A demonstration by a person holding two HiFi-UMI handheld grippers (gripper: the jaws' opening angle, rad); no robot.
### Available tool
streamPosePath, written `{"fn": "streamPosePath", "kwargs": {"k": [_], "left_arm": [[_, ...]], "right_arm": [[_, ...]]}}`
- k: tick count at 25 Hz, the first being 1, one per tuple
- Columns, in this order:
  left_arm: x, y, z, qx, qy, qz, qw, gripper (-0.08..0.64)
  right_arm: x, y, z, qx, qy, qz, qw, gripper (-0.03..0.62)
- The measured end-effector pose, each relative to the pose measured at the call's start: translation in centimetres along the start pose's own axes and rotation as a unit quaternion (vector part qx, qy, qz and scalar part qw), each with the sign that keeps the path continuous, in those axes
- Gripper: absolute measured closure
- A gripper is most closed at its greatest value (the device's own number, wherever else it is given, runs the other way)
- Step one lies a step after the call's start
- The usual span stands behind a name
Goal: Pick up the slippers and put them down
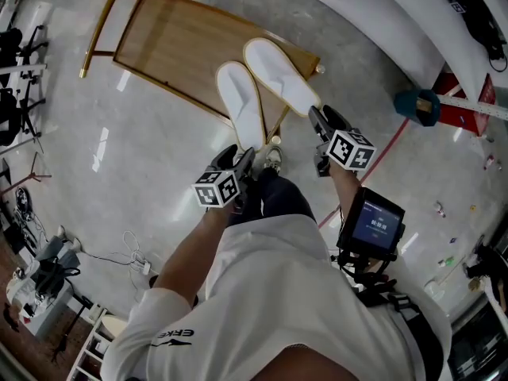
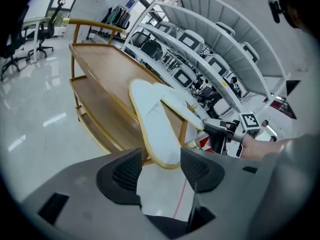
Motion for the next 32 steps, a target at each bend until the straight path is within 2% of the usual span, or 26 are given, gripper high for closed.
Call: {"fn": "streamPosePath", "kwargs": {"k": [6, 11, 15, 17, 20, 26, 32], "left_arm": [[0.4, -0.3, 1.3, 0.022, 0.011, -0.035, 0.9991, 0.337], [0.7, 0.4, 2.7, 0.032, 0.011, -0.055, 0.9979, 0.338], [0.3, -0.5, 1.9, 0.038, 0.009, -0.062, 0.9973, 0.342], [0.3, -0.9, 1.5, 0.039, 0.005, -0.067, 0.9969, 0.363], [0.6, -0.9, 1.7, 0.043, -0.003, -0.073, 0.9964, 0.392], [-0.4, -1.0, 1.2, 0.046, -0.027, -0.076, 0.9957, 0.474], [-1.5, -1.1, 1.5, 0.045, -0.048, -0.073, 0.9952, 0.528]], "right_arm": [[0.3, 0.5, 1.1, -0.04, 0.013, 0.043, 0.998, 0.396], [1.4, 0.0, 2.8, -0.042, 0.027, 0.055, 0.997, 0.396], [0.8, 0.8, 2.1, -0.05, 0.027, 0.069, 0.996, 0.397], [0.7, 1.0, 1.6, -0.053, 0.027, 0.07, 0.996, 0.402], [0.8, 0.6, 1.3, -0.054, 0.022, 0.067, 0.996, 0.462], [0.3, 1.0, 1.2, -0.057, 0.014, 0.064, 0.996, 0.518], [-0.2, 1.6, 0.9, -0.059, -0.003, 0.041, 0.997, 0.549]]}}
Point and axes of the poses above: the fingertips, and each gripper's own axes: z forward along the fingers, y to its left, x out of its underside, the point moved 4 cm from there along -z, backward along the fingers, and after that the axes turned 3 degrees about x, right-handed, at the moved point
